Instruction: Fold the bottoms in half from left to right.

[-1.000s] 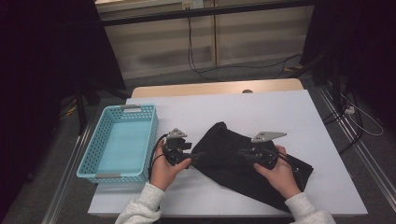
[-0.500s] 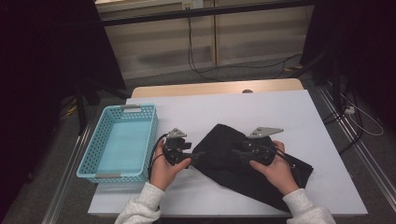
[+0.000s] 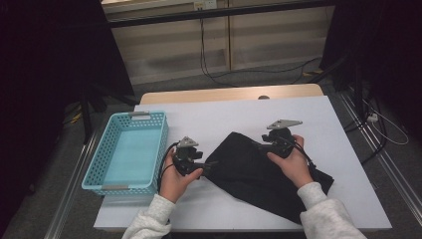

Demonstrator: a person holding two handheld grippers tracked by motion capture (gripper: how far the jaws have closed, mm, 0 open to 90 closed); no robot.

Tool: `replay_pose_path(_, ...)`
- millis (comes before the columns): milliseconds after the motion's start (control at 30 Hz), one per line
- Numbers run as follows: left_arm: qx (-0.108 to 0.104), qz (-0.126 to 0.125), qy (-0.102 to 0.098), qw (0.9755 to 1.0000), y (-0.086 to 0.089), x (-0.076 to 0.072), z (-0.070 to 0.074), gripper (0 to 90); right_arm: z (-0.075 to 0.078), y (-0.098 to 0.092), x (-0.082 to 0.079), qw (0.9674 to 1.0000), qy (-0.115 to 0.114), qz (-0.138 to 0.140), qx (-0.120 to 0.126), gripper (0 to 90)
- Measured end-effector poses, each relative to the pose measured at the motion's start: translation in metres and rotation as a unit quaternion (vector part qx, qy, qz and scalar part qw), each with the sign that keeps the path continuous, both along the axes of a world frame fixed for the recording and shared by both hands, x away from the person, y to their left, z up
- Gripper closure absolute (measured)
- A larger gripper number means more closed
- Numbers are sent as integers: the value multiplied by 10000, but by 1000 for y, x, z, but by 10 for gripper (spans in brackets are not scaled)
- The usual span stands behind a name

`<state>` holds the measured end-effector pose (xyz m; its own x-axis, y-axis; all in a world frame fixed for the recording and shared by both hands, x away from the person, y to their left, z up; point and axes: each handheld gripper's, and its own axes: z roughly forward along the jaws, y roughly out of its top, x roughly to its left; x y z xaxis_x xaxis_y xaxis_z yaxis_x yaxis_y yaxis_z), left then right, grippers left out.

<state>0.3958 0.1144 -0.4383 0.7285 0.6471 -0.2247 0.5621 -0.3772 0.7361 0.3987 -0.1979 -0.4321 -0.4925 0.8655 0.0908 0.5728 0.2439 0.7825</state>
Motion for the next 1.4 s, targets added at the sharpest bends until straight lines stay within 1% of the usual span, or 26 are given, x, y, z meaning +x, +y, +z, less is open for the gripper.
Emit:
replay_pose_path(33,-1,-7,14,10000,0,0,0,238,-4,0,4,10000,68,9,-19,568)
replay_pose_path(67,7,-7,2,10000,0,0,-1,238,-7,1,6,9999,124,25,1,568)
replay_pose_path(100,18,-12,-2,10000,-1,0,-2,238,-13,2,9,9997,231,37,-79,568)
replay_pose_path(133,23,-15,-3,10000,-1,0,-2,238,-17,2,11,9993,304,5,-226,560)
replay_pose_path(167,27,-20,-1,10000,-2,0,-2,238,-19,2,13,9990,342,-19,-288,555)
replay_pose_path(200,25,-25,6,10000,-2,-1,-2,238,-23,1,15,9987,418,-34,-300,555)
replay_pose_path(267,54,-54,11,10000,-3,-1,-2,238,-26,1,17,9985,469,-13,-268,550)
replay_pose_path(333,65,-57,-6,10000,-3,-1,-3,238,-27,2,18,9986,462,54,-248,547)
replay_pose_path(400,59,-51,-6,10000,-4,-1,-3,238,-24,4,17,9988,383,205,-227,547)
replay_pose_path(500,64,-60,15,10000,-4,-1,-3,238,-19,6,15,9993,248,244,-138,547)
replay_pose_path(567,68,-55,3,10000,-4,-1,-3,238,-20,9,17,9988,329,285,-235,549)
replay_pose_path(633,63,-38,-29,10000,-4,-2,-2,239,-27,11,18,9976,486,361,-334,549)
replay_pose_path(667,59,-52,-18,10000,-4,-2,-1,239,-29,12,18,9979,441,370,-291,606)
replay_pose_path(700,65,-48,-38,10000,-3,-1,-1,239,-29,12,18,9979,426,428,-217,639)
replay_pose_path(733,60,-40,-34,10000,-3,-1,-1,239,-29,13,17,9979,437,418,-221,686)
replay_pose_path(767,55,-35,-32,10000,-3,-1,-1,240,-29,14,17,9978,429,466,-213,764)
replay_pose_path(800,66,-32,-35,10000,-3,-1,-2,240,-27,14,17,9977,389,484,-257,811)
replay_pose_path(833,74,-41,-24,10000,-3,-1,-2,240,-25,15,17,9976,407,470,-308,826)
replay_pose_path(867,70,-46,-21,10000,-2,-1,-2,240,-24,15,18,9973,460,500,-273,834)
replay_pose_path(900,58,-28,-34,10000,-3,-1,-2,240,-19,16,17,9975,414,492,-303,837)
replay_pose_path(967,37,-34,-51,10000,-2,-1,0,239,-17,16,16,9976,392,495,-295,836)
replay_pose_path(1033,47,-36,-75,10000,-2,-1,1,240,-9,16,15,9980,392,475,-169,836)
replay_pose_path(1133,43,-31,-76,10000,-3,-1,1,240,3,18,12,9978,365,522,-176,837)
replay_pose_path(1167,38,-31,-71,10000,-3,-1,0,240,8,17,10,9978,342,556,-123,839)
replay_pose_path(1267,35,-29,-76,10000,-2,-1,1,240,12,16,8,9979,330,548,-39,840)
replay_pose_path(1400,-2,-4,-90,10000,-1,-1,1,240,12,11,5,9977,455,495,-40,840)
